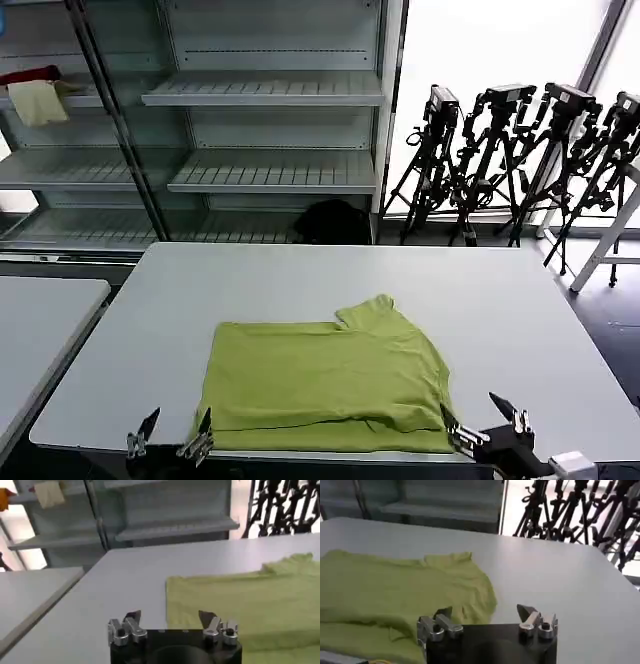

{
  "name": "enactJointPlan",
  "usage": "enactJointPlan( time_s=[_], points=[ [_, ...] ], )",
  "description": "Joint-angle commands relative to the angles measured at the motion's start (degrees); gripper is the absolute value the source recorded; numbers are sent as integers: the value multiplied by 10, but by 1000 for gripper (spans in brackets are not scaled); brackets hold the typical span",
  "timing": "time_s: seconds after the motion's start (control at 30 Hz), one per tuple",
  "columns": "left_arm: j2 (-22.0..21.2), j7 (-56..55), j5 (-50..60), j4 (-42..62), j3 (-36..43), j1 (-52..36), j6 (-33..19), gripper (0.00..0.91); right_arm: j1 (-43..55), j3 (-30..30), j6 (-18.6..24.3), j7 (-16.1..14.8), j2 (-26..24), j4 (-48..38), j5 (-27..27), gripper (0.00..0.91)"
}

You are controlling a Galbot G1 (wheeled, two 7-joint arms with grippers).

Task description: Fold and organize the clothes.

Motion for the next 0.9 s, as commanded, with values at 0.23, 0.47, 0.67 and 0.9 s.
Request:
enactJointPlan(
  time_s=[0.23, 0.47, 0.67, 0.9],
  points=[
    [11, 141, -157, 182, -19, -280, 6, 907, 505, -271, 27, -191, -17, -319, 47, 907],
    [-3, 142, -188, 283, 4, -367, 51, 907, 626, -386, -19, -191, 48, -444, 55, 907],
    [9, 137, -198, 332, 16, -397, 55, 907, 670, -416, -81, -182, 89, -487, 47, 907],
    [14, 140, -199, 378, 34, -423, 55, 907, 686, -425, -96, -191, 107, -519, 13, 907]
  ],
)
